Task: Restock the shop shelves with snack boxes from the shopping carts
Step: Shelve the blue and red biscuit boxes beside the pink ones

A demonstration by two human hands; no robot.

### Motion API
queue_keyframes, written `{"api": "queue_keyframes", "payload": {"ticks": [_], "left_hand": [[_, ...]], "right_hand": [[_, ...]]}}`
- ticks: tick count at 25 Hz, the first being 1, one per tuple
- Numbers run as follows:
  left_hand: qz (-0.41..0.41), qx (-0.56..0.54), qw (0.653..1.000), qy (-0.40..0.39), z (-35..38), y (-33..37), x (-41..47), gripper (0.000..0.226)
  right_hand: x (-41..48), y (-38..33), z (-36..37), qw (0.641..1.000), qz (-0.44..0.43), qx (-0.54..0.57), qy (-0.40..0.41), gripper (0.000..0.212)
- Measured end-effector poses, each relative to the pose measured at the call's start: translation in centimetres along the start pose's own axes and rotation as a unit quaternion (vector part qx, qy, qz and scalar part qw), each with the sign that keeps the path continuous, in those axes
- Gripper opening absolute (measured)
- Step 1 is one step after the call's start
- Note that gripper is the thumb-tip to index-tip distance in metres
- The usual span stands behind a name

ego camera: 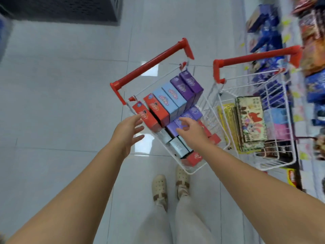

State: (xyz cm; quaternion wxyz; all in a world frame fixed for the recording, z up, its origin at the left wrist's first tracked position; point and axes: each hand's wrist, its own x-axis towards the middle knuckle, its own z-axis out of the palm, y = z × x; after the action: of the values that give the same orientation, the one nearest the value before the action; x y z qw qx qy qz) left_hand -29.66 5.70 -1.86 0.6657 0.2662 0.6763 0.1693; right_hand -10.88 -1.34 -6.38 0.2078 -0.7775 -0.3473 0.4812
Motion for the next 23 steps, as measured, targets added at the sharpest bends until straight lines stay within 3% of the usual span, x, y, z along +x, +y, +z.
{"api": "queue_keyframes", "payload": {"ticks": [5, 9, 12, 16, 19, 21, 23], "left_hand": [[-0.018, -0.017, 0.999, 0.027, -1.0, 0.3, 2.8, 0.031], [-0.028, -0.027, 0.999, 0.025, -1.0, 0.0, 4.1, 0.023], [-0.032, -0.043, 0.998, 0.025, -0.9, -0.3, 4.5, 0.010], [-0.023, -0.064, 0.997, 0.032, -0.7, -0.7, 4.7, 0.009], [-0.016, -0.066, 0.996, 0.062, -1.0, -1.3, 4.6, 0.016], [0.012, -0.060, 0.996, 0.065, -1.6, -1.5, 3.9, 0.027], [0.055, -0.002, 0.998, 0.030, -1.9, -1.0, 3.1, 0.052]], "right_hand": [[5.3, -3.8, 5.5, 0.983, -0.063, -0.174, -0.001, 0.069], [7.4, -4.3, 7.2, 0.926, -0.064, -0.370, 0.033, 0.085], [8.2, -4.0, 8.5, 0.897, -0.060, -0.435, 0.051, 0.099], [9.2, -3.9, 9.8, 0.902, -0.066, -0.425, 0.029, 0.112], [8.7, -4.5, 8.8, 0.919, -0.072, -0.388, 0.024, 0.111], [7.3, -5.3, 5.5, 0.938, -0.119, -0.322, 0.044, 0.103], [5.4, -6.2, 0.1, 0.971, -0.137, -0.194, 0.015, 0.096]]}}
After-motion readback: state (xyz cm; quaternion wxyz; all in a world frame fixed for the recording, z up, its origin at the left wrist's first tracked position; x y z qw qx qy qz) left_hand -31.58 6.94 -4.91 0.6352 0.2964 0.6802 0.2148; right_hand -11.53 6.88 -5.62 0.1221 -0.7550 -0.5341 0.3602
